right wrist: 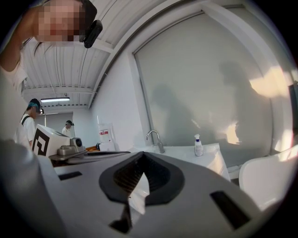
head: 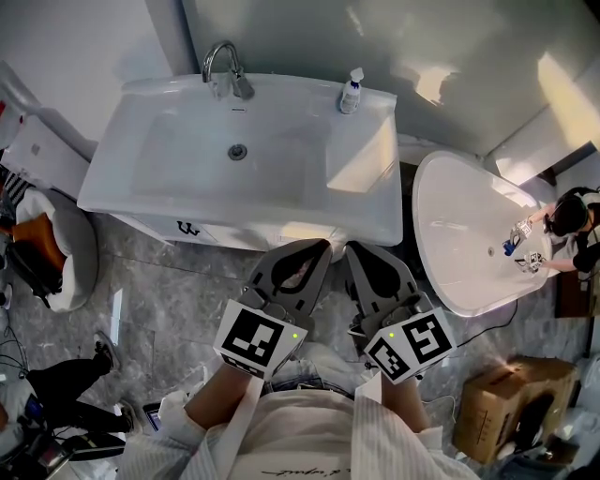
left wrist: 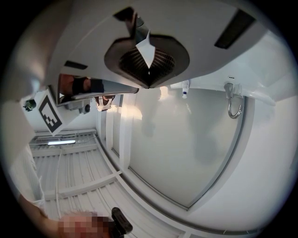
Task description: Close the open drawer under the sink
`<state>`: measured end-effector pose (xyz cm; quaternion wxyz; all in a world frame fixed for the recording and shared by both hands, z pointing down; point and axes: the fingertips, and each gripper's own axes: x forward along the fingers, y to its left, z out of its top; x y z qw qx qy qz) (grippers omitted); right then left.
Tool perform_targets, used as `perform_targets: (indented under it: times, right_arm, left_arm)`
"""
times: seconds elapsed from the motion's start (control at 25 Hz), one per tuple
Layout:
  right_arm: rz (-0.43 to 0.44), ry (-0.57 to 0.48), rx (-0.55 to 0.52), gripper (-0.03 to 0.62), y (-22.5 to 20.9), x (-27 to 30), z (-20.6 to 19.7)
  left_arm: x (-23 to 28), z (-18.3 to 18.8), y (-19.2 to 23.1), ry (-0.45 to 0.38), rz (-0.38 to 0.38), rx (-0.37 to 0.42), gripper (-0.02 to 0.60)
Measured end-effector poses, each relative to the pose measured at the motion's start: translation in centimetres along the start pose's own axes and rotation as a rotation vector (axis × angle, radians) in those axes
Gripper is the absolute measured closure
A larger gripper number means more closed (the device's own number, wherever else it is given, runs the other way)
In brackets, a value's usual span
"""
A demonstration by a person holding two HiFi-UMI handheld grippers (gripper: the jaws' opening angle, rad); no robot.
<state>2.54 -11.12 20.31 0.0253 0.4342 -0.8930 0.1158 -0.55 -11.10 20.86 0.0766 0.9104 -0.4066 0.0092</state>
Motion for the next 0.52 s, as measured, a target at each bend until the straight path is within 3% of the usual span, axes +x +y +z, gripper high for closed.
perform_targets:
  times: [0.52]
  right_arm:
    - [0.005,0.003,0.009,0.585,-0.40,0.23,-0.02]
  left_arm:
    - [0.98,0.21,0.36,0.002,-0.042,-0.011,0.566]
